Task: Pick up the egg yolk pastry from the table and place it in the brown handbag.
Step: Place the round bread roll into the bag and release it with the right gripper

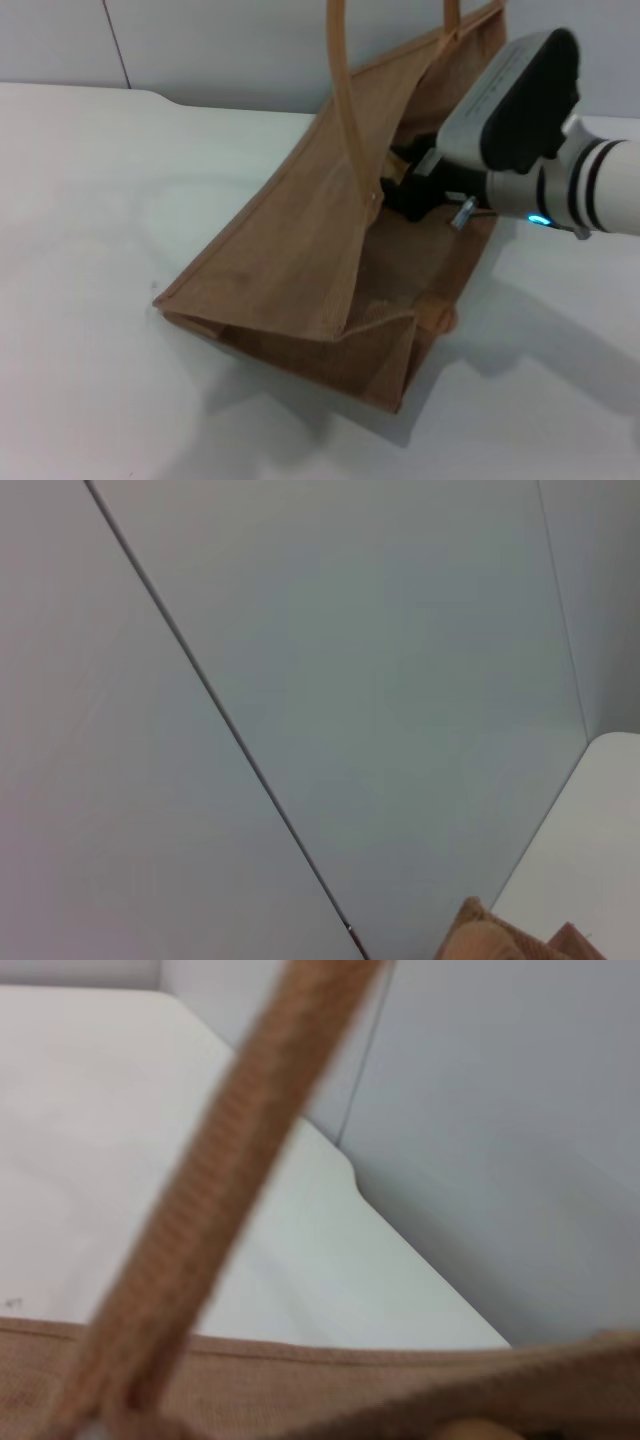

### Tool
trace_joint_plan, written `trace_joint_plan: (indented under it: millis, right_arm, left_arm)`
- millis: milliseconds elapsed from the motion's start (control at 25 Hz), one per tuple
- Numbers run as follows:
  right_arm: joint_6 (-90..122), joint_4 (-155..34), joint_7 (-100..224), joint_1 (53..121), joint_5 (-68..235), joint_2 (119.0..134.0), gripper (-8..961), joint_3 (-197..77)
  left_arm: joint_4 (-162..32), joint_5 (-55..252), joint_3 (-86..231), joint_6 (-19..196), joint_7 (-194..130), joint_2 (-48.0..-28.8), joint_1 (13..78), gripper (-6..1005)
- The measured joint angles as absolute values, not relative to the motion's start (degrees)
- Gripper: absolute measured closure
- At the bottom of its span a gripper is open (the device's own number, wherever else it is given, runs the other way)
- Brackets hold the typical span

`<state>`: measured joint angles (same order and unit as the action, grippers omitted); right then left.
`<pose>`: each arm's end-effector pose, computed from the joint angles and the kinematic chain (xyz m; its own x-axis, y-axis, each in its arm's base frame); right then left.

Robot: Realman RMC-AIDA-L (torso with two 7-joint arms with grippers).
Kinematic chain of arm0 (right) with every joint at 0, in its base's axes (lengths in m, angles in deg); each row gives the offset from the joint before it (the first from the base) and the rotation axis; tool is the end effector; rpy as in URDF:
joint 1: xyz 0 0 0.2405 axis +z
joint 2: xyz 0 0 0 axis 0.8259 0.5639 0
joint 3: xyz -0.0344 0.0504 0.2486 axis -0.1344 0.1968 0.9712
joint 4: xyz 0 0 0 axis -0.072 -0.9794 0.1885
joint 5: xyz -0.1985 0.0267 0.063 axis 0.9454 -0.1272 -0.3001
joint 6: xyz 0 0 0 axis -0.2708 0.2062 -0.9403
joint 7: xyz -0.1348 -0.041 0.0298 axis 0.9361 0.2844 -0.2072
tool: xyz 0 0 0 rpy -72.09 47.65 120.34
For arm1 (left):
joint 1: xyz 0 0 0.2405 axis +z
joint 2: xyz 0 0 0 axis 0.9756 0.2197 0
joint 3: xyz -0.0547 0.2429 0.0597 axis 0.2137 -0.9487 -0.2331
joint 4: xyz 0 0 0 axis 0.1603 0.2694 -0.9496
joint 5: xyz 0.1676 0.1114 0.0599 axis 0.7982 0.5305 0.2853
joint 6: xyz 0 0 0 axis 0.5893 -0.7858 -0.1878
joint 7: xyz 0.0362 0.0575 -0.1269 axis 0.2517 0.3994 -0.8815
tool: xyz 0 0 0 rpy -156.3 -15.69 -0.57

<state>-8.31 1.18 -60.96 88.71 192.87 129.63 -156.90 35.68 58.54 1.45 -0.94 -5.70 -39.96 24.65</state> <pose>0.1408 0.3968 -0.0696 0.9816 -0.1460 -0.1228 -0.1903 -0.7957 -0.5750 0.0291 0.3919 0.0894 0.9862 0.1206 0.1135 0.1655 -0.6899 -0.7047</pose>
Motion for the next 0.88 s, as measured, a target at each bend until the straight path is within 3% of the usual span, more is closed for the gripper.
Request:
trace_joint_plan:
  millis: [440,760,880]
  right_arm:
    - [-7.4,-1.0,-60.9,91.6,192.5,129.62,546,-158.4]
    - [-6.0,-1.3,-60.6,93.3,192.5,129.63,600,-160.4]
    - [-4.7,-1.5,-60.6,93.2,192.5,129.63,490,-161.1]
  left_arm:
    - [36.2,57.8,1.2,-0.9,-5.9,-39.93,24.7,873]
    - [36.3,57.8,1.3,-0.9,-5.9,-39.93,24.6,872]
    - [36.3,57.9,1.3,-0.9,-5.9,-39.93,24.6,872]
